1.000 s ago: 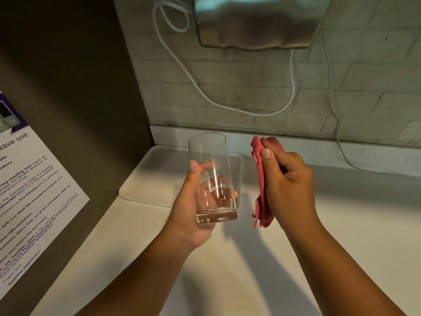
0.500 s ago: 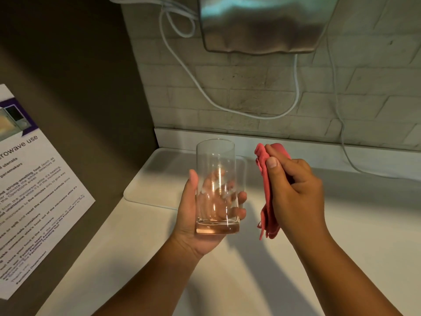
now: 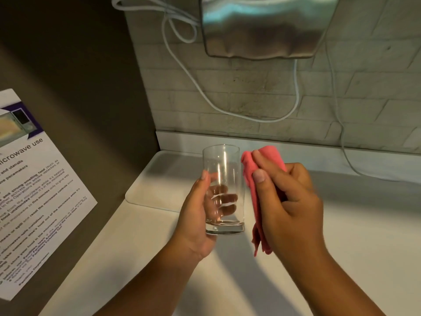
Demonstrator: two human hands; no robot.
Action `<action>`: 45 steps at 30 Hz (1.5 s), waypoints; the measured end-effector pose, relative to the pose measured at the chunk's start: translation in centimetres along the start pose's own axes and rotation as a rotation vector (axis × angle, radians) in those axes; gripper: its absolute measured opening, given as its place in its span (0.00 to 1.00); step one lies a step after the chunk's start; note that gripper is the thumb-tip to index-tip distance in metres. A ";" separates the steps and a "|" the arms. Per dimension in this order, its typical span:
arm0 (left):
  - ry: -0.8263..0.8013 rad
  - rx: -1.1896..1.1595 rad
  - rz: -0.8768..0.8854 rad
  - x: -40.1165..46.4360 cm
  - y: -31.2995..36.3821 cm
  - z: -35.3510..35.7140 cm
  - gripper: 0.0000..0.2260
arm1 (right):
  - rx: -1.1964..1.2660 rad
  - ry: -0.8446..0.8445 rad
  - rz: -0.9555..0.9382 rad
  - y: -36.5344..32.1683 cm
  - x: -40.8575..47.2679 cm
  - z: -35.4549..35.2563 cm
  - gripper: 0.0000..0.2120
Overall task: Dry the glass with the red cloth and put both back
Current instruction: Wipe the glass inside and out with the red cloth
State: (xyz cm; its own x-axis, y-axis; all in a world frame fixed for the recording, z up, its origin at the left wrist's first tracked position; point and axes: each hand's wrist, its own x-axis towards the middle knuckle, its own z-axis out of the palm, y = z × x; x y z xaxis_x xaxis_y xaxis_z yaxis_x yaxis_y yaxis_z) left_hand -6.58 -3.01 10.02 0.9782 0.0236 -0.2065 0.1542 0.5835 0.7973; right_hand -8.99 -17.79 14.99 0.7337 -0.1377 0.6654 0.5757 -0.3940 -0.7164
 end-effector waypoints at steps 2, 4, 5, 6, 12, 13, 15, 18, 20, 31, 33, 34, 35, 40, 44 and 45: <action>0.013 0.011 -0.036 0.0 -0.1 0.4 0.33 | -0.081 -0.054 -0.093 -0.5 -1.2 0.7 0.17; 0.017 0.020 -0.076 -0.2 0.1 0.5 0.35 | -0.165 -0.168 -0.129 -0.9 -2.5 1.5 0.19; 0.014 0.024 -0.092 -0.2 0.1 0.4 0.36 | -0.209 -0.223 -0.124 -1.0 -3.0 1.8 0.19; 0.017 0.035 -0.102 -0.3 0.0 0.4 0.35 | -0.234 -0.266 -0.117 -1.1 -3.3 2.1 0.19; 0.007 0.110 -0.087 -0.7 -0.3 0.8 0.31 | -0.175 -0.326 -0.095 -0.6 -1.5 2.9 0.15; -0.005 0.122 -0.065 -0.8 -0.2 1.0 0.33 | -0.193 -0.304 -0.108 -0.5 -1.1 3.1 0.15; 0.005 0.150 -0.004 -0.8 -0.1 1.2 0.35 | -0.204 -0.257 -0.115 -0.4 -0.3 3.4 0.15; 0.006 0.147 0.053 -0.9 -0.4 1.5 0.32 | -0.236 -0.111 -0.093 0.2 1.6 3.7 0.15; 0.034 0.125 0.060 -1.1 -0.6 1.6 0.32 | -0.229 -0.053 -0.031 0.8 3.0 3.9 0.16; 0.071 0.102 -0.047 0.3 0.1 0.6 0.28 | -0.186 -0.268 -0.066 -0.4 -1.3 4.0 0.13; 0.050 0.147 -0.025 0.2 -0.1 1.0 0.27 | -0.272 -0.291 -0.116 -0.6 -0.4 4.1 0.14; 0.059 0.172 -0.010 0.1 0.0 1.2 0.26 | -0.303 -0.280 -0.109 -0.7 0.1 4.2 0.14; 0.071 0.180 0.007 0.1 0.2 1.5 0.27 | -0.326 -0.259 -0.103 -0.8 0.6 4.3 0.15; 0.085 0.138 0.083 -0.2 -0.4 1.8 0.32 | -0.321 -0.140 -0.100 0.8 3.3 4.4 0.16; 0.108 0.073 0.054 0.0 -0.9 1.5 0.34 | -0.250 -0.092 -0.008 2.3 3.6 4.5 0.16; 0.115 0.056 0.052 0.1 -0.8 1.4 0.33 | -0.240 -0.095 0.009 2.5 3.2 4.6 0.16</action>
State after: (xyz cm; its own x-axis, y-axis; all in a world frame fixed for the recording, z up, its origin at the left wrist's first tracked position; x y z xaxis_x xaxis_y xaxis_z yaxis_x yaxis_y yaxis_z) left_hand -6.38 -4.65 10.13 0.9632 0.1473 -0.2246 0.1139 0.5331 0.8383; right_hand -3.54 -15.05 14.33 0.7756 -0.0602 0.6283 0.4755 -0.5988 -0.6444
